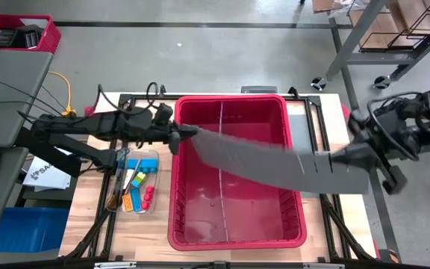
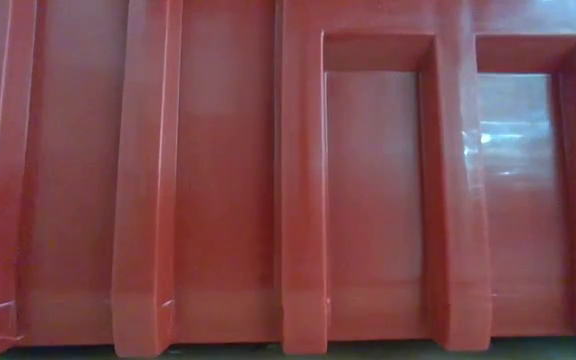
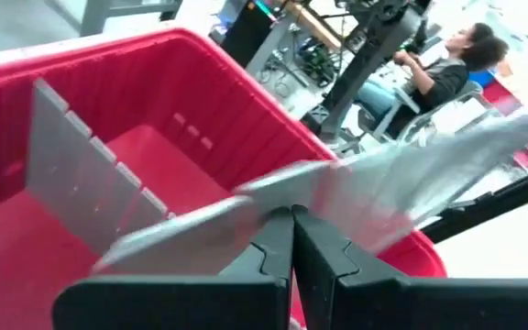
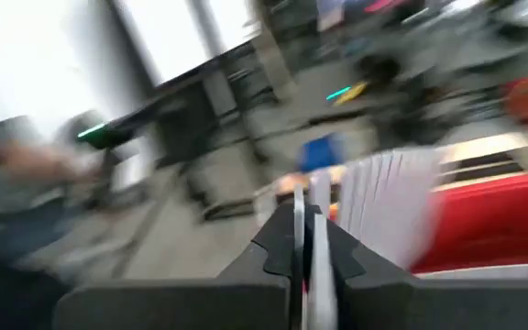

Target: Sort Items/Unsort Items

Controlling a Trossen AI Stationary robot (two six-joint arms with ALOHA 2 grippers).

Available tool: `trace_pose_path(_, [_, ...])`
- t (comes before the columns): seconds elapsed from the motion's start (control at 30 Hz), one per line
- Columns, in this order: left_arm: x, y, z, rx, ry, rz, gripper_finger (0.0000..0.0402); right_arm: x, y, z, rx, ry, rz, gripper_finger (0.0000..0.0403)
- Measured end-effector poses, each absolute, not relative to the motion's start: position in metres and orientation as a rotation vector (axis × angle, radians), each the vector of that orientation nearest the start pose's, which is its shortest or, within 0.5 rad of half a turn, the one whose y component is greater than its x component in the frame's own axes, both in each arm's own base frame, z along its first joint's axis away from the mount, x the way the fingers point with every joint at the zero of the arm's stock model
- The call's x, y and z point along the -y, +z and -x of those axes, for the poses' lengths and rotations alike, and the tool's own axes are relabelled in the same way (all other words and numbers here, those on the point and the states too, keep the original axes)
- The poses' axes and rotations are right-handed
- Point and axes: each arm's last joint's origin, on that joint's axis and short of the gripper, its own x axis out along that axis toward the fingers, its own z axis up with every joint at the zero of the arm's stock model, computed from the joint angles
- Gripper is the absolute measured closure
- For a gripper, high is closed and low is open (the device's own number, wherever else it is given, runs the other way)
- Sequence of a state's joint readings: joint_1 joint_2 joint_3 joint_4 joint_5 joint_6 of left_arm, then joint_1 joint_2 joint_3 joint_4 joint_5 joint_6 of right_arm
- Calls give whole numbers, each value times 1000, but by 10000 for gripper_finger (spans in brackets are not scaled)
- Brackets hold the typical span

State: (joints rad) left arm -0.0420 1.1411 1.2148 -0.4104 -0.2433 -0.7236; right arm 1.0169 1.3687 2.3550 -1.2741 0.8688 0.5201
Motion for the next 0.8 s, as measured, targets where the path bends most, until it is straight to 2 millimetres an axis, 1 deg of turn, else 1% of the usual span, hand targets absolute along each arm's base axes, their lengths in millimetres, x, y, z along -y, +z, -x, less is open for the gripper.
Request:
trace_pose_path(0.13, [-5, 393, -248, -208, 276, 581, 401, -96, 577, -87, -98, -142, -226, 403])
trace_pose_path(0.23, [-15, 394, -247, -198, 330, 479, 401, -95, 578, -88, -39, -303, -194, 403])
trace_pose_path(0.4, [-37, 394, -243, -217, 417, 292, 401, -104, 584, -94, 16, -443, -154, 403])
trace_pose_path(0.5, [-51, 394, -241, -232, 417, 237, 401, -115, 591, -100, 27, -460, -143, 403])
trace_pose_path(0.57, [-61, 394, -239, -220, 439, 234, 401, -120, 595, -104, 35, -494, -139, 403])
trace_pose_path(0.63, [-71, 397, -238, -190, 452, 242, 401, -131, 596, -110, 31, -532, -114, 403])
trace_pose_path(0.73, [-86, 397, -242, -152, 415, 261, 401, -148, 595, -120, 28, -533, -104, 403])
trace_pose_path(0.8, [-93, 397, -247, -114, 372, 309, 401, -159, 590, -126, 27, -524, -101, 403])
